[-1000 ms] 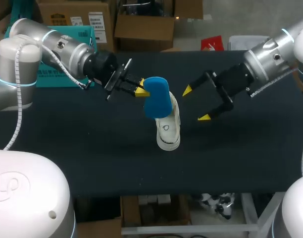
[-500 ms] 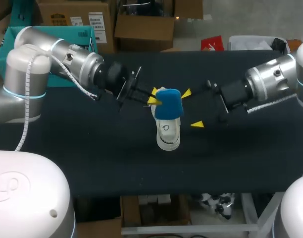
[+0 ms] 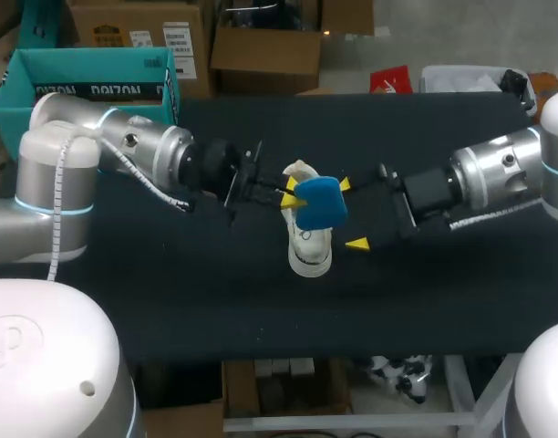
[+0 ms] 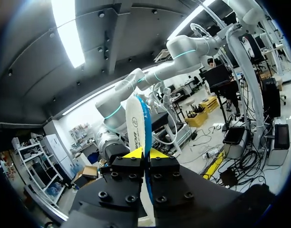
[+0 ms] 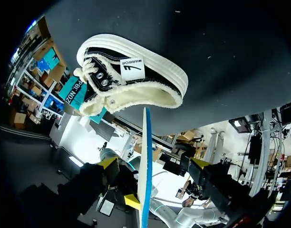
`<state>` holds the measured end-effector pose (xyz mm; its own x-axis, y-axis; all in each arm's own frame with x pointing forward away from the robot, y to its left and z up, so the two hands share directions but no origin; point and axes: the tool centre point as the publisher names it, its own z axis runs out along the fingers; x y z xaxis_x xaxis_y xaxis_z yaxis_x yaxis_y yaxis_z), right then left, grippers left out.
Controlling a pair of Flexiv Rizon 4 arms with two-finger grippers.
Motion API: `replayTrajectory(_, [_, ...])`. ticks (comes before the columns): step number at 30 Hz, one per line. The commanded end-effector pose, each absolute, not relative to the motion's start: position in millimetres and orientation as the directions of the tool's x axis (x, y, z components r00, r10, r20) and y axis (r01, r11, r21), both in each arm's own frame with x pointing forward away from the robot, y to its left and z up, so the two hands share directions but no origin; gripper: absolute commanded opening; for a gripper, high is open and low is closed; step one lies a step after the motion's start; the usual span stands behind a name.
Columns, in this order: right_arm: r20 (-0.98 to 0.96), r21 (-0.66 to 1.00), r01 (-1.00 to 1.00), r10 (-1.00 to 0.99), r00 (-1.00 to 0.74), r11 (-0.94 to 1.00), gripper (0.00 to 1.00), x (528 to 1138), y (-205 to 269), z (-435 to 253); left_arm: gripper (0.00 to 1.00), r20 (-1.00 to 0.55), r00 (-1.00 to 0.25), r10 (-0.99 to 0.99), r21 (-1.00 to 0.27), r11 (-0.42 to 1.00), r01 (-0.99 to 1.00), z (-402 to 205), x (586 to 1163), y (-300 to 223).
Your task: Open the shoe tongue, take the insole out of the shoe, put the insole back into the shoe, and pack the shoe into the shoebox
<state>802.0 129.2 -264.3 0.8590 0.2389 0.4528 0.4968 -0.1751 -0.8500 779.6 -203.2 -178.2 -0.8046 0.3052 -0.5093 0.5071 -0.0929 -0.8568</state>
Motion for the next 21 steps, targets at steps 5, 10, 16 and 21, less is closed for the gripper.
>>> replayTrajectory(5, [0.451, -0.856, 0.494, 0.246, 0.858, -0.154, 0.49, 806.0, 129.7, -268.0, 0.0, -0.514, -0.807, 0.29, -0.856, -0.114, 0.504, -190.1, 780.0, -209.0])
replayTrajectory(10, [0.453, -0.858, 0.494, 0.248, 0.856, -0.139, 0.41, 806.2, 129.2, -268.5, 0.0, -0.514, -0.807, 0.291, -0.856, -0.112, 0.505, -193.1, 780.5, -211.4])
replayTrajectory(16, [0.451, -0.862, 0.491, 0.249, 0.857, -0.128, 0.36, 805.9, 128.5, -270.7, 0.0, -0.513, -0.809, 0.288, -0.857, -0.119, 0.501, -196.7, 779.7, -211.8])
replayTrajectory(21, [0.451, -0.864, 0.489, 0.253, 0.856, -0.118, 0.35, 805.8, 130.2, -270.2, 0.0, -0.509, -0.815, 0.278, -0.86, -0.134, 0.492, -198.9, 779.0, -211.3])
